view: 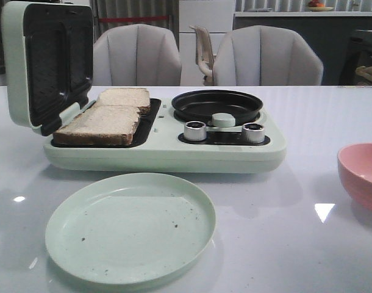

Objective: Make breakfast with bread and shrimp

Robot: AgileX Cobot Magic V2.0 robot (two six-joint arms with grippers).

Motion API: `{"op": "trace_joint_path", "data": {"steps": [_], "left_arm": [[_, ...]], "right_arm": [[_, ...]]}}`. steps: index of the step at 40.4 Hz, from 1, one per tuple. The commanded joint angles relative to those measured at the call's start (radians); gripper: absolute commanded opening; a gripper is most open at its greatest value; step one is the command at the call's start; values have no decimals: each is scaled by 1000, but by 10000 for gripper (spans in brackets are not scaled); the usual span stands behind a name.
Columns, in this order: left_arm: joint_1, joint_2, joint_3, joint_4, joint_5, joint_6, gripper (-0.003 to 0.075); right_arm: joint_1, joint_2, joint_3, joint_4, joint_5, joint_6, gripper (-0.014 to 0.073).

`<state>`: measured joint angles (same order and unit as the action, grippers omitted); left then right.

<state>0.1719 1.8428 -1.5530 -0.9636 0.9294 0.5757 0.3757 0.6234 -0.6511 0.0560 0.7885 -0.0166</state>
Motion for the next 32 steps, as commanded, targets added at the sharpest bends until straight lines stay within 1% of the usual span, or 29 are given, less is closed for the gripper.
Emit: {"op": "trace_joint_path", "data": {"steps": [1,6,10,14,20,28,32], "left_arm": [[-14,-73,-35,-68,32,49,101],[-45,-125,-24,-14,71,78,101],[-72,-190,14,20,69,87,101],[-103,-275,93,22,64,134,101],[-160,-423,233,20,18,186,101],[-268,-599,406,27,-17,217,101],[-343,-673,469,55,-31,217,101]], "right_arm": [[-3,-2,-28,-4,-71,0,622],[-3,-2,-28,-4,-71,0,622],[-3,-2,-28,-4,-71,0,622],[-3,-2,-28,-4,-71,0,622],[-3,-2,-28,-4,-71,0,622],[-3,-2,-28,-4,-71,0,622],[-3,-2,-28,-4,-71,0,622]]}}
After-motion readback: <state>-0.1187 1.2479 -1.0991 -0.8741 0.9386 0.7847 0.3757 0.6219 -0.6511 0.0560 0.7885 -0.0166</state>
